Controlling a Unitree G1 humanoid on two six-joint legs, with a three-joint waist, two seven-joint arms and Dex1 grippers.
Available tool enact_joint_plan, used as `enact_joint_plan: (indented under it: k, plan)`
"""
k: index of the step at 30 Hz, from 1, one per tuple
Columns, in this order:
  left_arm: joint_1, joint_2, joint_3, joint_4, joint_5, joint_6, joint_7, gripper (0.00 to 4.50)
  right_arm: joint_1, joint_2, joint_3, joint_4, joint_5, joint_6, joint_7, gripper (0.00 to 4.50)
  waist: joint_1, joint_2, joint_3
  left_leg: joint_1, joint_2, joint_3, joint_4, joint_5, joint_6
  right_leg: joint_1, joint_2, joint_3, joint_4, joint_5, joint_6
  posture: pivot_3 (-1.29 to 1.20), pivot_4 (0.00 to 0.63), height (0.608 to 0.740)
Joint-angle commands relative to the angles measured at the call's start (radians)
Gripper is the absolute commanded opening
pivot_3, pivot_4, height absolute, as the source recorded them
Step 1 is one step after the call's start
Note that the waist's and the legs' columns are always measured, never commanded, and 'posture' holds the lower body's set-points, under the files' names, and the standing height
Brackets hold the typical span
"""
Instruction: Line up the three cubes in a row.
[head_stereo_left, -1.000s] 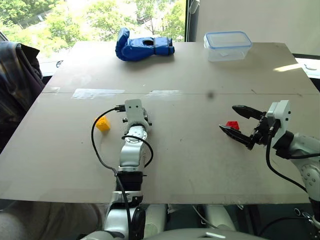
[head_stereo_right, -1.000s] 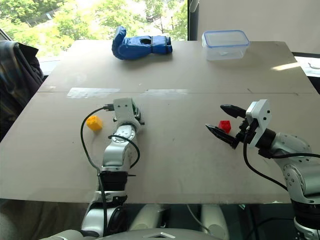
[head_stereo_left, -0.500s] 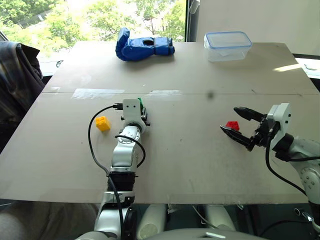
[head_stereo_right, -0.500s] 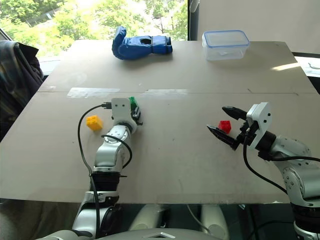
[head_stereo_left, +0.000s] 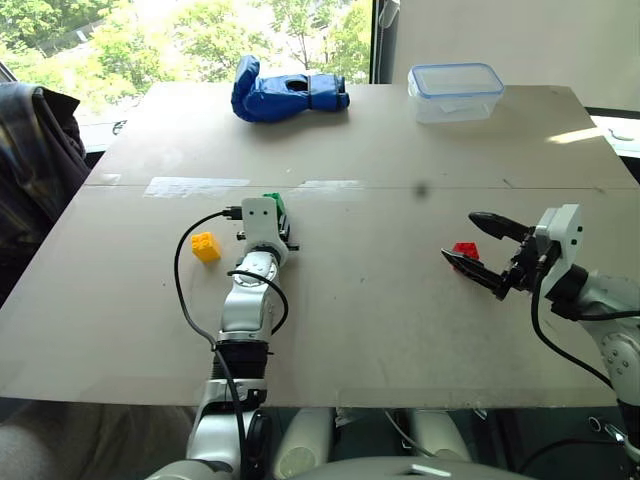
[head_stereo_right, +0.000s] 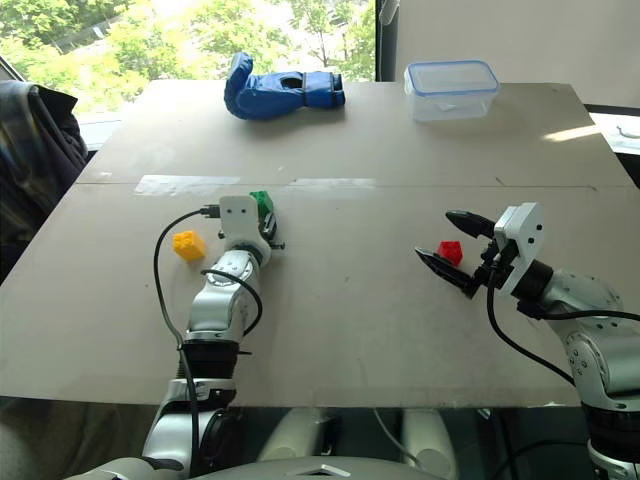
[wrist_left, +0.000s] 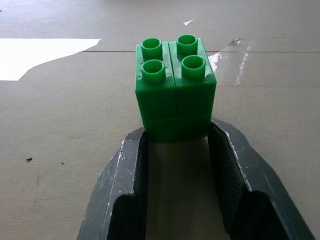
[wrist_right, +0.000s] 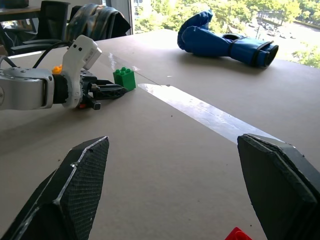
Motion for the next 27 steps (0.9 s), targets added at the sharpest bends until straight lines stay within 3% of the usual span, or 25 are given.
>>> enact_joint_plan:
  k: [1,6,17,20,27]
  plan:
    - [0.006,0.015,0.002,-0.015,-0.001,-0.012,-0.008,1.16,-0.012,-0.007,-0.014,-0.019,0.0,-0.021,0.003,4.21,0.0,0.0,0.0,0.0,0.0,0.0,0.0,0.0,0.0,0.0,0.0,0.0,0.0,0.0,0.0,0.0,0.15,0.74]
    - [0.027,0.048,-0.038,-0.056,-0.031,-0.031,-0.131,1.16,-0.006,-0.006,-0.018,-0.016,-0.004,-0.026,0.006,4.21,0.0,0.0,0.0,0.0,0.0,0.0,0.0,0.0,0.0,0.0,0.0,0.0,0.0,0.0,0.0,0.0,0.15,0.74]
    - [0.035,0.244,-0.265,-0.081,-0.157,-0.207,-0.8,1.16,0.087,-0.018,-0.099,0.036,0.033,-0.092,0.1,4.21,0.0,0.0,0.0,-0.001,0.0,0.0,0.0,0.0,0.0,0.0,0.0,0.0,-0.001,0.0,0.0,0.0,0.15,0.74]
    - [-0.023,0.251,-0.31,0.015,-0.199,-0.302,-0.996,1.16,0.146,-0.03,-0.119,0.059,0.036,-0.121,0.159,4.21,0.003,0.001,0.0,0.0,0.0,0.0,0.0,0.0,0.0,0.0,0.0,0.0,-0.001,0.0,0.0,0.0,0.15,0.74]
    - [-0.292,0.218,-0.39,0.532,-0.119,-0.613,-1.299,1.16,0.227,-0.03,-0.135,0.036,0.047,-0.154,0.2,4.21,-0.014,0.0,0.0,0.0,-0.003,0.001,0.0,-0.003,0.005,0.001,0.001,0.0,-0.001,0.0,0.0,0.0,0.15,0.74]
